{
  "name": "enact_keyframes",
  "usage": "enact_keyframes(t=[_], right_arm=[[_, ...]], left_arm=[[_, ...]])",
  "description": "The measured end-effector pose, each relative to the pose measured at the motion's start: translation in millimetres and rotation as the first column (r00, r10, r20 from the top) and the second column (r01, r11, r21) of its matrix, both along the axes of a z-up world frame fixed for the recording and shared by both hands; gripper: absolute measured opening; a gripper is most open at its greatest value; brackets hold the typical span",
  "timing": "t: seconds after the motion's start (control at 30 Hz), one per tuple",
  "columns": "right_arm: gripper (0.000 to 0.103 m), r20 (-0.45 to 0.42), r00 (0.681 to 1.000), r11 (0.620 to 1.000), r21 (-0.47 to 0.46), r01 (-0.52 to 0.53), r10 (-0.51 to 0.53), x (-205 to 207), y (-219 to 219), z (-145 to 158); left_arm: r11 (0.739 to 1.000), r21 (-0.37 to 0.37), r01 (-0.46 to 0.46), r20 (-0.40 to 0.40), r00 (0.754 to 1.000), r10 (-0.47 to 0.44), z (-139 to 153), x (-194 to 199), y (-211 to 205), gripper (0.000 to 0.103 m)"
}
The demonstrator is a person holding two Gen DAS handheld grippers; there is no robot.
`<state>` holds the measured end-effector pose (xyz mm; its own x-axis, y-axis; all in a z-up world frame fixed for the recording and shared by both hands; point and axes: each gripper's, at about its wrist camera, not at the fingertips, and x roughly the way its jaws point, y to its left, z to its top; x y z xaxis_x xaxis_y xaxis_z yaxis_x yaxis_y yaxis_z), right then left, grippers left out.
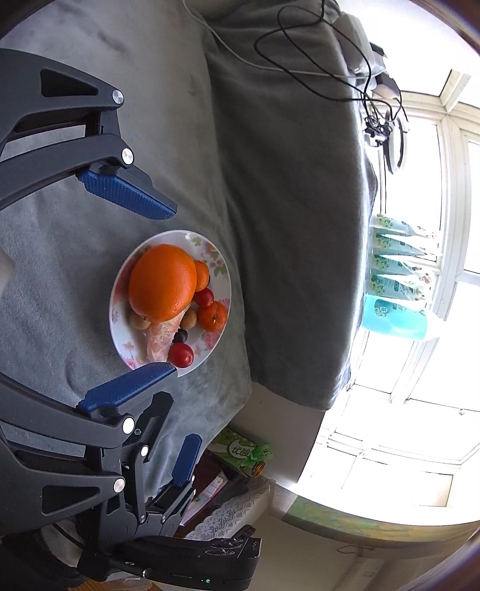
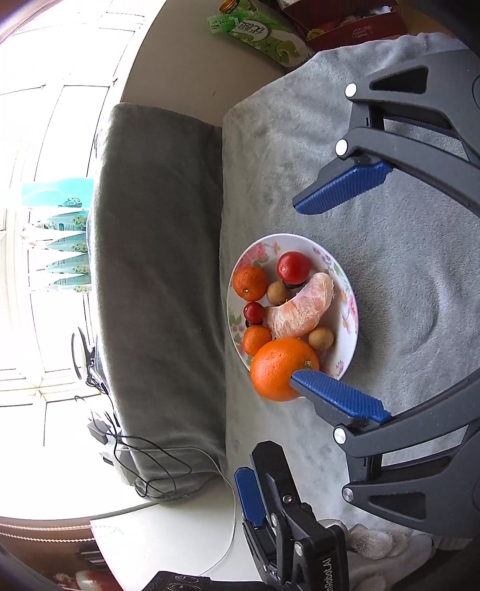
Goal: Organize fruits
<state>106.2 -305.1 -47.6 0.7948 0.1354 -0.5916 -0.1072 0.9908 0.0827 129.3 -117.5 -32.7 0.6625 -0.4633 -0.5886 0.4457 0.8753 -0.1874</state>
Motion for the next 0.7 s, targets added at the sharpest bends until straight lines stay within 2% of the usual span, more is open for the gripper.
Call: enact_keyframes(t=[0.5,0.7], right_arm=[[0.089,0.002,0.999,0.999,0.012,0.039,-0.039,-11.5,-7.1,2.2],[0.089,-0.001,0.999,0.999,0.014,0.048,-0.048,-14.3,-9.6,1.4]], left_arm=[[0.996,0.076,-0.046,0.007,0.999,0.045,-3.7,-29.3,-3.8,0.082],[0.996,0.078,-0.051,0.002,0.999,0.051,-4.2,-35.6,-3.4,0.082]])
